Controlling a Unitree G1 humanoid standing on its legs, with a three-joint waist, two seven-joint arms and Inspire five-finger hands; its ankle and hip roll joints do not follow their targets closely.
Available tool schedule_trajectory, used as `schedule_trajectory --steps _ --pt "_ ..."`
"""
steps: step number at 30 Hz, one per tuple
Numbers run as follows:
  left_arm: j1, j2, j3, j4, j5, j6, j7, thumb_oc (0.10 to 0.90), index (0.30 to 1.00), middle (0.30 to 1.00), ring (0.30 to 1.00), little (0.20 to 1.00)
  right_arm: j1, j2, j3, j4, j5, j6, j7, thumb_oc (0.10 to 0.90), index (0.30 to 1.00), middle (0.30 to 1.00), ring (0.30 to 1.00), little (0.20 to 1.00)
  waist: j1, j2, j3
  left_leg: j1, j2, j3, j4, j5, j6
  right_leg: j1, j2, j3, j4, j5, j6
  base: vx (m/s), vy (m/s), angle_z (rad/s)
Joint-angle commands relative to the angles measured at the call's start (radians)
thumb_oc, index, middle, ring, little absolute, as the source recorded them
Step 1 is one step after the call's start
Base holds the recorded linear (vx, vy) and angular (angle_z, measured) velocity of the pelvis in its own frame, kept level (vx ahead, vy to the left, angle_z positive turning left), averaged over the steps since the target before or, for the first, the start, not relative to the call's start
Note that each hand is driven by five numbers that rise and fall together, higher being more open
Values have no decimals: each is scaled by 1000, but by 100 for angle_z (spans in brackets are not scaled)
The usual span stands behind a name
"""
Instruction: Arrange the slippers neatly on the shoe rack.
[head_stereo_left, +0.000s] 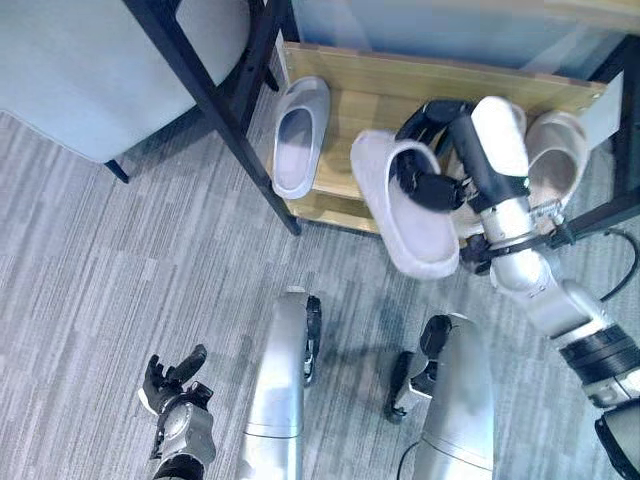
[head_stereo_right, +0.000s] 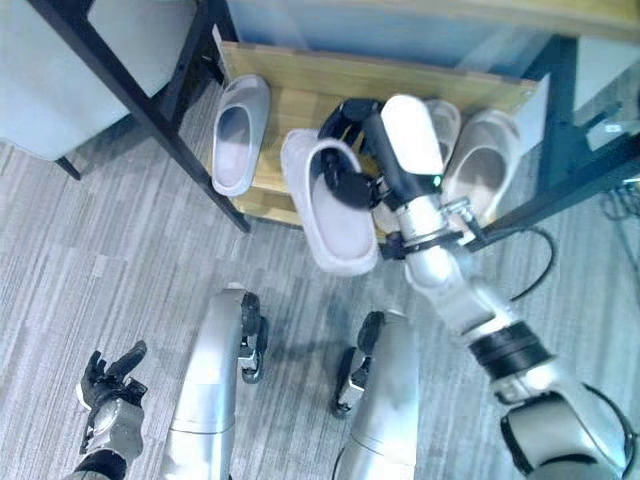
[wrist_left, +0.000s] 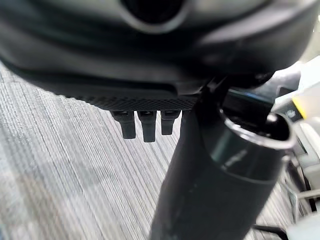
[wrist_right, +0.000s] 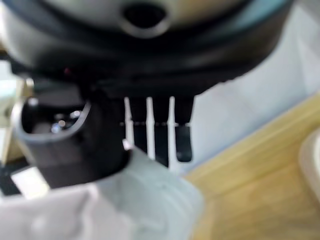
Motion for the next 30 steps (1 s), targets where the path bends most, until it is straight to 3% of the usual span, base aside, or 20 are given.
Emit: schedule_trajectory --steps 1,8,16,21,22,24,26,30 --pt "-3 89 30 38 -17 -58 25 800 900 900 900 900 -197 -13 -38 -151 55 -86 -72 400 300 300 300 300 5 -25 63 101 -7 4 54 -158 51 71 43 60 49 -49 -101 79 -16 2" --pt "-6 112 29 122 -86 -35 -11 800 900 900 900 900 -409 6 63 -113 204 -115 -60 400 300 300 300 300 4 -28 149 101 16 -7 191 -209 41 56 52 86 188 -61 -96 45 -4 -4" --pt "-11 112 19 164 -92 -30 -38 800 900 900 900 900 -508 6 86 -87 196 -123 -70 400 300 300 300 300 18 -43 155 101 24 -25 222 -218 41 60 45 74 196 -46 -83 25 13 -4" --pt "-16 110 4 186 -104 -27 -52 800 900 900 900 900 -601 -8 128 61 300 -140 -95 400 300 300 300 300 33 -49 161 101 30 -32 242 -228 42 61 43 74 209 -47 -82 9 26 -6" --pt "-20 114 -9 198 -115 -29 -63 800 900 900 900 900 -662 -22 173 168 385 -146 -77 400 300 300 300 300 45 -53 169 101 34 -39 253 -232 41 61 41 75 214 -47 -84 1 33 -5" --pt "-21 117 -12 205 -121 -28 -68 800 900 900 900 900 -698 -31 205 210 418 -148 -64 400 300 300 300 300 50 -55 173 101 36 -41 255 -234 41 61 40 74 215 -46 -84 1 16 -1" --pt "19 122 -35 186 -147 -29 -86 800 900 900 900 900 -793 -73 302 329 532 -155 -31 400 300 300 300 300 71 -60 173 101 38 -48 262 -242 42 60 32 74 212 -40 -81 -10 57 0" --pt "28 115 -55 206 -154 -25 -105 800 900 900 900 900 -858 -69 350 443 628 -176 -14 400 300 300 300 300 88 -58 173 101 40 -49 265 -248 43 62 31 71 212 -38 -80 0 12 -1"
